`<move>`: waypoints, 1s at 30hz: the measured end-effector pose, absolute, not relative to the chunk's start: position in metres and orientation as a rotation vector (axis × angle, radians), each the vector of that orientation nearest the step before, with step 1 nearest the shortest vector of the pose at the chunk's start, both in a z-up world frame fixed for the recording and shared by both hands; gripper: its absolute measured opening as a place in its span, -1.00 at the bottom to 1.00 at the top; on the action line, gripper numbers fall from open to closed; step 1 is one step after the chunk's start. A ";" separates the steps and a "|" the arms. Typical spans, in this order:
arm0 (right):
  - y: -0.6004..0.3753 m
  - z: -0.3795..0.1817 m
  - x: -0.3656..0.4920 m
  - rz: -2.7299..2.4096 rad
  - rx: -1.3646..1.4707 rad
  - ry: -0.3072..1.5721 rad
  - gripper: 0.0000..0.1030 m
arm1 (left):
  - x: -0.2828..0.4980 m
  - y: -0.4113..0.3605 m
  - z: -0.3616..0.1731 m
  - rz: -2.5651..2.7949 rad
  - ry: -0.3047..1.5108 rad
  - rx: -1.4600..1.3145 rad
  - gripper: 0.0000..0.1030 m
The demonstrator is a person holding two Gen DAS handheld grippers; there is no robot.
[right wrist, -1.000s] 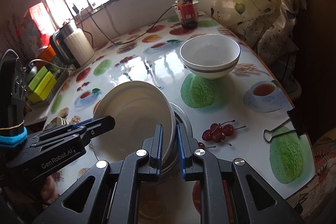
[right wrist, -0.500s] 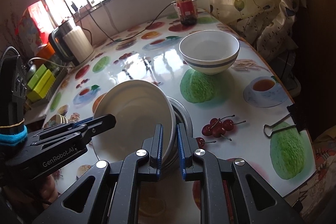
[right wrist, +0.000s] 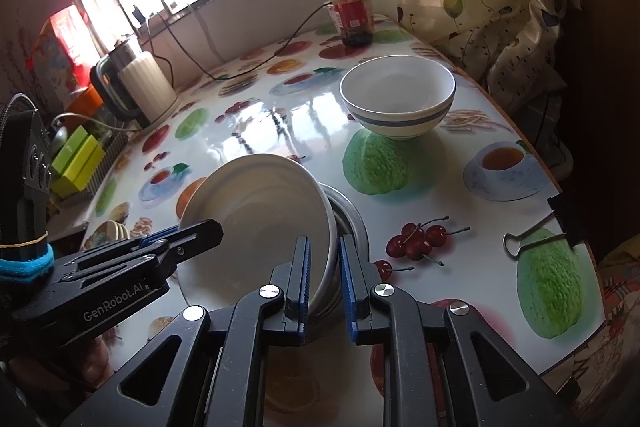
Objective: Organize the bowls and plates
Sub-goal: 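Lower the white bowl into the steel bowl and open both grippers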
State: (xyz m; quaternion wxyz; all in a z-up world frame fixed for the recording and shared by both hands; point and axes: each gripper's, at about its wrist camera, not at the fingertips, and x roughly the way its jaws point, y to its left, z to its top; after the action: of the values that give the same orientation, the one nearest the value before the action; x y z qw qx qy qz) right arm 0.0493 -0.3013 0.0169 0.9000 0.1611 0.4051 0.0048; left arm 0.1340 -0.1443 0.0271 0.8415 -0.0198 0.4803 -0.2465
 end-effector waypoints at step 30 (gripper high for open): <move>-0.302 0.016 0.059 0.006 0.341 0.836 -0.29 | 0.136 -0.145 0.035 -0.455 0.945 0.025 -0.66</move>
State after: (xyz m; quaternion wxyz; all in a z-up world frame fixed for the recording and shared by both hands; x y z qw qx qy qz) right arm 0.0589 -0.3015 0.0162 0.8998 0.1649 0.4039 0.0030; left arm 0.1359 -0.1452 0.0355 0.8654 0.0120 0.4513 -0.2173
